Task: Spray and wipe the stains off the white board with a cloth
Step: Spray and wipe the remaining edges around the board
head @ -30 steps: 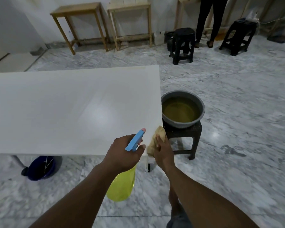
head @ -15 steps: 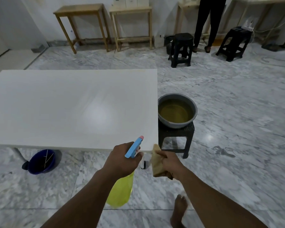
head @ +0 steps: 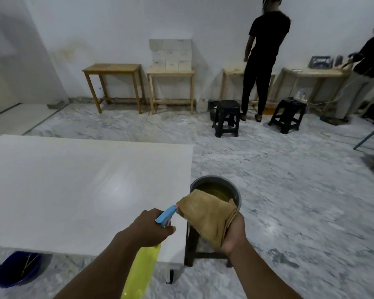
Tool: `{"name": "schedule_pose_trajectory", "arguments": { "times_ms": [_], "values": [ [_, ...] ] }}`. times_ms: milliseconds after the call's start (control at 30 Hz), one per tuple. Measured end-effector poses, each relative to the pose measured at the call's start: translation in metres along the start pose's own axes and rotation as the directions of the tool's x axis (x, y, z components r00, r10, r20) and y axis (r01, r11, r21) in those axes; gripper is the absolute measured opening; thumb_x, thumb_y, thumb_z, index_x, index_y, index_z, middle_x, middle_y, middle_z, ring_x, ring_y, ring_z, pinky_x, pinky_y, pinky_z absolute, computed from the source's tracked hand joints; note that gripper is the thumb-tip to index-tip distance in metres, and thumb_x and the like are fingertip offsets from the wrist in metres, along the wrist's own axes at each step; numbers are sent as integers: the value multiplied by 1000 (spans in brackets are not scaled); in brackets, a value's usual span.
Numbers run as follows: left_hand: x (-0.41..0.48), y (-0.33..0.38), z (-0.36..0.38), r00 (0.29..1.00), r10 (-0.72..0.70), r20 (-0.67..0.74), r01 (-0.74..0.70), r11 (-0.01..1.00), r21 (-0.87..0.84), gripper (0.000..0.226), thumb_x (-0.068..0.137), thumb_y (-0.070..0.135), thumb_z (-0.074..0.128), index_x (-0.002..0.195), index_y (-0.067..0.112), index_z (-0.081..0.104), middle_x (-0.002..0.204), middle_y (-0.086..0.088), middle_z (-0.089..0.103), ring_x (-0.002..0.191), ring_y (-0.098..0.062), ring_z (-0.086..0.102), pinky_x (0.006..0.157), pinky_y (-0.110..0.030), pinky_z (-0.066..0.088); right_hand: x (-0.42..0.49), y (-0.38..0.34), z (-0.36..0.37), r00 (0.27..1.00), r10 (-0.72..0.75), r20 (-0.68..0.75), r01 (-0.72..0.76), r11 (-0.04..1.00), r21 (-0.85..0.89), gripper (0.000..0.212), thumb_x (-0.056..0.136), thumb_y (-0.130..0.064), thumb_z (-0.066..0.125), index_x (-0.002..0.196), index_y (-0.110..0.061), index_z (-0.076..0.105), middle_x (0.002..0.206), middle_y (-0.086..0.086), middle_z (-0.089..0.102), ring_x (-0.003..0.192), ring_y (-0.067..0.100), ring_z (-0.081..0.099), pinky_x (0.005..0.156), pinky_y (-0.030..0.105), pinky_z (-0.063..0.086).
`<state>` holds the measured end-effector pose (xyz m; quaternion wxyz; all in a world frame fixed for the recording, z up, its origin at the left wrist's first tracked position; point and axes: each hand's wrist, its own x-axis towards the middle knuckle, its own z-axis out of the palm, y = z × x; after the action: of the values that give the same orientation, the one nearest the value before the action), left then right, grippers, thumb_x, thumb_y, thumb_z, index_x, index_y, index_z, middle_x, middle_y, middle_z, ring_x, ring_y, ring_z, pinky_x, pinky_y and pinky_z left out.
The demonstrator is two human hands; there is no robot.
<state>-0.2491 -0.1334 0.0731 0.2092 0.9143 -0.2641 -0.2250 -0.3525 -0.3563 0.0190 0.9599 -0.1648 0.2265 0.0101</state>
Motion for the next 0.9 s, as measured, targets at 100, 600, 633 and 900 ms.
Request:
{"name": "schedule_pose_trajectory", "arguments": {
  "times_ms": [100,600,633,900],
  "values": [
    [40,37,-19,999,11,-40,-12,1000,-12,24,88,42,67,90,18,62,83,2,63,76,-15,61,68,-22,46,17,-54,20,998,-12,-58,6,995,-101,92,87,-77,35,133,-2,59,135,25,59,122,44,59,103,53,48],
    [226,262,-7,957,289,34,-291,953,86,32,86,45,66,97,16,63,89,-5,66,80,-20,63,66,-32,47,-10,-303,-11,943,-302,-142,260,932,-254,73,92,-65,41,123,-5,68,128,23,65,119,42,61,109,52,41],
    [235,274,-3,948,313,50,-317,944,90,33,86,46,66,97,15,64,91,-6,67,83,-22,64,70,-35,50,-11,-315,-14,933,-322,-160,276,927,-255,72,92,-65,41,124,-6,68,129,23,64,121,41,60,110,52,40],
    [322,354,18,913,399,90,-405,911,75,37,84,50,65,94,14,66,92,-6,69,83,-20,64,73,-35,51,21,-420,-16,908,-401,-117,366,899,-239,71,95,-61,36,130,-5,63,133,24,61,128,41,54,113,52,37]
  ]
}}
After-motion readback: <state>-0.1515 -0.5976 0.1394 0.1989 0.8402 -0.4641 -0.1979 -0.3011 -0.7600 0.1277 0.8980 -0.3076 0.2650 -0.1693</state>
